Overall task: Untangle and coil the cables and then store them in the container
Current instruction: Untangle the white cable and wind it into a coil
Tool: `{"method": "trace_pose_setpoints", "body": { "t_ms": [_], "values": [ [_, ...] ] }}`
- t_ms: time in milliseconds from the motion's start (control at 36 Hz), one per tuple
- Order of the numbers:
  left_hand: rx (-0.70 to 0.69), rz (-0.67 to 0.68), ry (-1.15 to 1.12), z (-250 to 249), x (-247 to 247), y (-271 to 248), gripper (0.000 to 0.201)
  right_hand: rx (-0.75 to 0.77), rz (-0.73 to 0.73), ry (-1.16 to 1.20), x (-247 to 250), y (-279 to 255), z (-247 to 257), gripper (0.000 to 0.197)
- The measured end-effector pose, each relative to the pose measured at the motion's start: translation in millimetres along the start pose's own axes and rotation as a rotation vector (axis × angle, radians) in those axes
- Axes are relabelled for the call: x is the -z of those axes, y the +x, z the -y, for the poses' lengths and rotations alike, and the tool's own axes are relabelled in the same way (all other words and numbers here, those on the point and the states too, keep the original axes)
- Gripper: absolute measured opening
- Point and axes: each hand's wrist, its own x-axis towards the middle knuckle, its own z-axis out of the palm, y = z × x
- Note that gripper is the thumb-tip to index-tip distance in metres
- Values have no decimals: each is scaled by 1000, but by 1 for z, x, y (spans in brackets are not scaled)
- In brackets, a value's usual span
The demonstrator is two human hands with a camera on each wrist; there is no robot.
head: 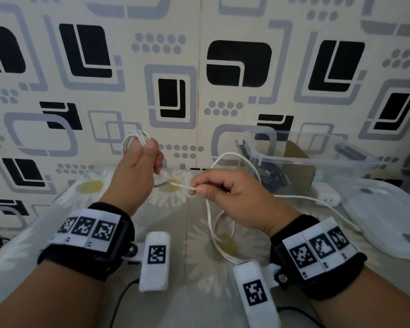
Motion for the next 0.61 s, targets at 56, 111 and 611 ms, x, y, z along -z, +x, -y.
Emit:
{"method": "trace_pose_setpoints", "body": {
  "t_ms": [56,111,611],
  "values": [
    [-40,73,98,0,-2,-3,37,11,-31,8,0,0,0,14],
    [-77,124,150,-2,-4,-5,39,29,-60,18,1,0,0,12],
    [2,264,158,-8,-7,-11,41,118,-76,4,-2,-1,6,12]
  ]
}}
